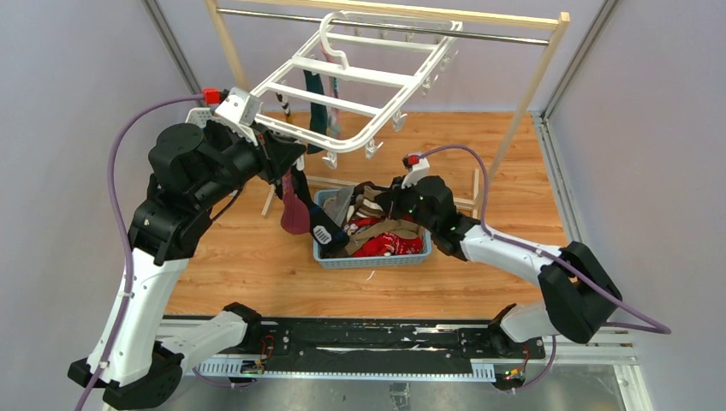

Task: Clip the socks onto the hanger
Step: Pick up the sock from the bin.

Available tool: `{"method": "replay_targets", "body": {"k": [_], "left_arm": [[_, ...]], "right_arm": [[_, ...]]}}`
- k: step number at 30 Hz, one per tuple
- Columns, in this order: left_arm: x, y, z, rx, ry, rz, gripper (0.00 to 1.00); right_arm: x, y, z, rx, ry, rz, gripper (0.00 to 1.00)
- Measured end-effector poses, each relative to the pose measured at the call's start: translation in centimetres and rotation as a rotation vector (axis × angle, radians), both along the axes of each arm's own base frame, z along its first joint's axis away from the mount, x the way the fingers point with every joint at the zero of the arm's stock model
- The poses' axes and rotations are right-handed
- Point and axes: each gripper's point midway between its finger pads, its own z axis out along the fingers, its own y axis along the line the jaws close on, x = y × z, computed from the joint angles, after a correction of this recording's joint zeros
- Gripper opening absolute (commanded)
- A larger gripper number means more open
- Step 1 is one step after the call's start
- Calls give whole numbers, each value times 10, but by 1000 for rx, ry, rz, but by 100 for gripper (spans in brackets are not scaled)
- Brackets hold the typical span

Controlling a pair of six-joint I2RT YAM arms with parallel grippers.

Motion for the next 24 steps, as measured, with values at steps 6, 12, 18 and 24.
{"method": "replay_targets", "body": {"k": [6,12,18,24], "left_arm": [[0,0,0,-11,1,1,0],[-1,-1,-2,-36,9,3,0],[0,-4,-10,-80,40,1,0],[1,-11,-17,-130,78,-14,0]], "right_arm": [[-11,-6,53,87,-119,23,0],[-33,-20,131,192,-303,45,0],[-81,-9,174,219,-428,152,0],[-126,17,193,217,-480,310,0]]}}
